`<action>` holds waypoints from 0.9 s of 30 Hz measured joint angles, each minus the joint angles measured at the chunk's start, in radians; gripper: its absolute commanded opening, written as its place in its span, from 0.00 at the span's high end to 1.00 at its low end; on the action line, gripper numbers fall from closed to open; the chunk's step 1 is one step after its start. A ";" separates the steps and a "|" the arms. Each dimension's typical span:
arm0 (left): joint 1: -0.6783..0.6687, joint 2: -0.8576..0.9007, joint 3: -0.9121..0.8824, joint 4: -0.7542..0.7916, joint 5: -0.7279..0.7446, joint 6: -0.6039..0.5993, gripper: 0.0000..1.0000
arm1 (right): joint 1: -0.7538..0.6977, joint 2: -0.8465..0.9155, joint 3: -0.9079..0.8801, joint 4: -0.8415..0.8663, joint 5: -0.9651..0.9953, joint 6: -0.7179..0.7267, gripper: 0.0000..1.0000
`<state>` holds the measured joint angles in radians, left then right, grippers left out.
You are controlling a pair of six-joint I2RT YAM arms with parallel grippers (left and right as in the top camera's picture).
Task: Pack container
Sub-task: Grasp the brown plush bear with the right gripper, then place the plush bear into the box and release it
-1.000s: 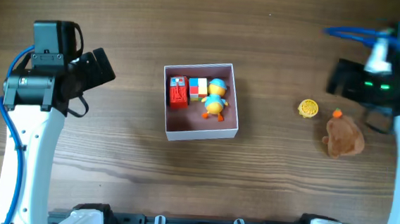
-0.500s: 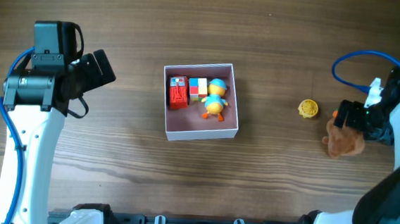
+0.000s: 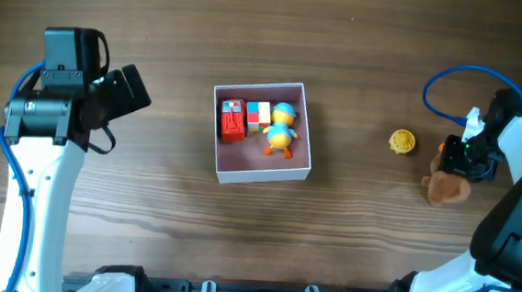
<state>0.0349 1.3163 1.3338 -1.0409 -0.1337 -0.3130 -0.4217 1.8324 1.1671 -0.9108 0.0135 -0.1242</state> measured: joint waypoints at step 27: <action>0.000 0.000 0.000 -0.003 0.000 0.000 0.01 | 1.063 -0.131 0.375 -0.098 -0.126 -0.243 0.96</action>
<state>0.0349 1.3163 1.3338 -1.0443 -0.1341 -0.3130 0.6411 1.7012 1.5425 -1.0084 -0.1120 -0.3668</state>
